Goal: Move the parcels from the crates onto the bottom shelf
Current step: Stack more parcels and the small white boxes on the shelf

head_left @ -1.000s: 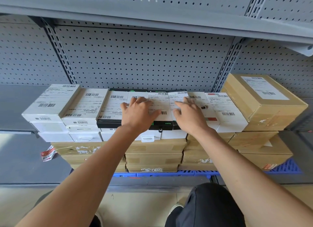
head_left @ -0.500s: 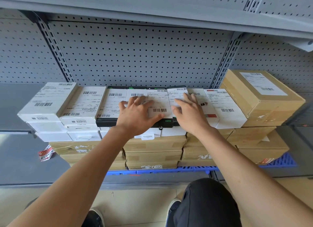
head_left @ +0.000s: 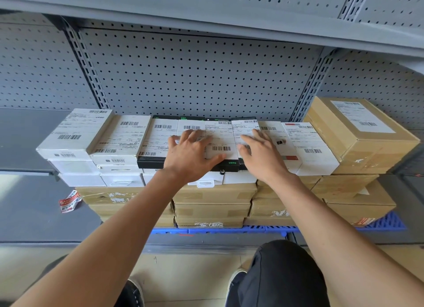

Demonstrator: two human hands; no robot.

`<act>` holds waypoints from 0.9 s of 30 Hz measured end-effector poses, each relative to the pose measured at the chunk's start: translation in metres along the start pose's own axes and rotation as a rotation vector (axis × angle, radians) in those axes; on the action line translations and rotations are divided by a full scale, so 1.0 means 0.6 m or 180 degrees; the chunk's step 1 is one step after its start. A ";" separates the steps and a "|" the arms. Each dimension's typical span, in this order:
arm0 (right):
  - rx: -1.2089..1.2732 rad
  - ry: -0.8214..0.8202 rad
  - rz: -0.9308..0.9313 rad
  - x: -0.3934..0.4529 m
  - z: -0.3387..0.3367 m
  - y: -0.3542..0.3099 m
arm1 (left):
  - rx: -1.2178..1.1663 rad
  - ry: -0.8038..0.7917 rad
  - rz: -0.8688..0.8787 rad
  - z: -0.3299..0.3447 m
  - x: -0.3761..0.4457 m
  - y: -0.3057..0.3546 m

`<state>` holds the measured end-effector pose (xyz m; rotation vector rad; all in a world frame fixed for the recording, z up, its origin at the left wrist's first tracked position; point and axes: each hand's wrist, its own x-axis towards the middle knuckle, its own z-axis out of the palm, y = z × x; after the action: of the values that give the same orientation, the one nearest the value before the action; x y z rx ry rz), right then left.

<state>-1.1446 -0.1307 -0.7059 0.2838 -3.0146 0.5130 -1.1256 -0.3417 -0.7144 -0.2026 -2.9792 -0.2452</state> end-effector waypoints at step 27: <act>-0.0072 0.0174 -0.0496 -0.027 0.033 -0.086 | -0.0102 0.0420 -0.0147 -0.038 -0.034 -0.052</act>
<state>-1.1192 -0.1826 -0.7095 0.4898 -2.9124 0.4649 -1.1070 -0.3788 -0.7002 -0.1166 -2.8529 -0.2998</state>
